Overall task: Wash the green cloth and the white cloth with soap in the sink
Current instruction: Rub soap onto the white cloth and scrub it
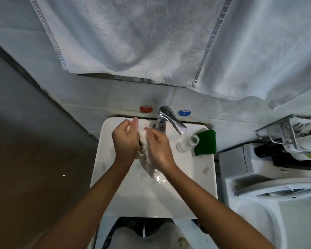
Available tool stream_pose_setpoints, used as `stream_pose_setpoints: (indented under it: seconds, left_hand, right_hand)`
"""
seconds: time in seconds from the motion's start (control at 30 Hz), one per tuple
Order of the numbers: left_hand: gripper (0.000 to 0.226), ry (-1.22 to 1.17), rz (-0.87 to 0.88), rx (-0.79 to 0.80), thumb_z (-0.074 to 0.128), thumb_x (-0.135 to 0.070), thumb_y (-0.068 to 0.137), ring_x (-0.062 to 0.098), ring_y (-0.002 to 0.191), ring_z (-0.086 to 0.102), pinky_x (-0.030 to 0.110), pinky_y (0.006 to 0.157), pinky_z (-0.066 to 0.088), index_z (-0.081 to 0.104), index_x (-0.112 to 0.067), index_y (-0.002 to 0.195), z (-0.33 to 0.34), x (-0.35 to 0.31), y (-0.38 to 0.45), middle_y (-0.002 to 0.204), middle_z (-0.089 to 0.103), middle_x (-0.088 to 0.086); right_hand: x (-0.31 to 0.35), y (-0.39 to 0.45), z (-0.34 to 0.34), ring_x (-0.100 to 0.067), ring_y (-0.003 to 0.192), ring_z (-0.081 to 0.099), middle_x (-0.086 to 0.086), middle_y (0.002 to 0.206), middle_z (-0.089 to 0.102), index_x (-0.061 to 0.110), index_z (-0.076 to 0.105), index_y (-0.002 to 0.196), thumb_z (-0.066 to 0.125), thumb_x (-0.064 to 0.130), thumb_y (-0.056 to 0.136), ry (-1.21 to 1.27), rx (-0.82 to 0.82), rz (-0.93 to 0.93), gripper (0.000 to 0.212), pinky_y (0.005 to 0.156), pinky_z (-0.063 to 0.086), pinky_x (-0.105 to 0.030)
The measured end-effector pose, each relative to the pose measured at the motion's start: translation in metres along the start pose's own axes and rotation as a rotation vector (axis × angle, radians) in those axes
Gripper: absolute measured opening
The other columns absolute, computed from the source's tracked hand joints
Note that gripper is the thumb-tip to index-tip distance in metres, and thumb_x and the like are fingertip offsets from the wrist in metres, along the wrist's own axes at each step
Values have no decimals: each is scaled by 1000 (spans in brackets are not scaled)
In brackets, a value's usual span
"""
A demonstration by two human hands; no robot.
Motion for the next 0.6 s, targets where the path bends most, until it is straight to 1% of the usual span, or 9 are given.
stream_pose_setpoints:
  seconds: [0.07, 0.13, 0.17, 0.23, 0.27, 0.37, 0.43, 0.5, 0.6]
  left_hand:
    - [43, -30, 9, 78, 60, -21, 92, 12, 51, 41, 24, 50, 37, 45, 8, 63, -1, -4, 6, 56, 43, 13]
    - [42, -19, 0, 169, 64, -21, 89, 13, 47, 42, 23, 45, 36, 46, 10, 66, -3, -9, 11, 55, 42, 12]
    - [40, 10, -9, 220, 65, -21, 88, 14, 46, 43, 23, 42, 36, 48, 9, 68, -2, -10, 13, 55, 43, 12]
    - [36, 85, -20, 316, 67, -22, 86, 16, 49, 46, 26, 43, 38, 51, 8, 71, -3, -11, 14, 59, 48, 13]
    - [34, 114, -16, 357, 68, -22, 85, 17, 52, 48, 28, 45, 39, 52, 6, 72, -4, -10, 15, 61, 50, 14]
    - [25, 187, 54, 470, 71, -16, 81, 6, 56, 47, 22, 57, 41, 55, -3, 67, -6, -15, 19, 63, 51, 4]
    - [18, 239, 77, 584, 74, -13, 78, 3, 59, 48, 17, 58, 40, 59, -5, 70, -4, -17, 18, 67, 55, 1]
    - [16, 319, 63, 694, 76, -16, 76, 8, 65, 51, 22, 61, 42, 62, -8, 77, -3, -15, 16, 73, 58, -1]
    - [24, 602, 112, 821, 77, -35, 73, 13, 76, 56, 33, 66, 48, 56, -28, 83, -5, -10, 13, 83, 59, -7]
  right_hand:
    - [7, 7, -14, 2, 50, 41, -2, 65, 52, 12, 55, 68, 48, 24, 100, -73, 47, -75, 35, 51, 33, -15]
    - [4, 10, -20, 1, 50, 40, 7, 60, 46, 19, 47, 63, 54, 29, 97, -193, 133, -112, 36, 53, 32, -18]
    - [2, 9, -21, 0, 52, 44, 8, 62, 49, 20, 49, 65, 58, 32, 95, -256, 194, -109, 33, 54, 35, -20]
    - [-5, 5, -23, -11, 66, 58, 1, 76, 62, 17, 60, 81, 67, 37, 87, -375, 321, -74, 22, 59, 43, -28]
    - [-6, 4, -25, -16, 72, 60, -1, 83, 64, 17, 62, 89, 71, 39, 83, -448, 370, -63, 25, 62, 46, -31]
    - [-8, 4, -34, -16, 81, 57, 2, 88, 61, 21, 59, 93, 75, 35, 79, -643, 466, -75, 26, 68, 44, -31]
    - [-6, 6, -42, -15, 82, 56, 3, 88, 61, 20, 61, 96, 74, 35, 78, -749, 464, -112, 27, 70, 42, -33]
    - [-2, 8, -48, -15, 81, 56, 6, 85, 62, 22, 62, 94, 74, 38, 78, -841, 462, -145, 25, 71, 43, -33]
    - [3, 7, -49, -12, 79, 52, 13, 77, 55, 31, 55, 89, 72, 36, 80, -937, 515, -182, 20, 63, 39, -26]
Point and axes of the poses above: each hand's wrist, its own y-axis towards the middle knuckle, its own z-axis out of the palm, x = y × z, the point moved 8 cm from there along y, towards the middle knuckle
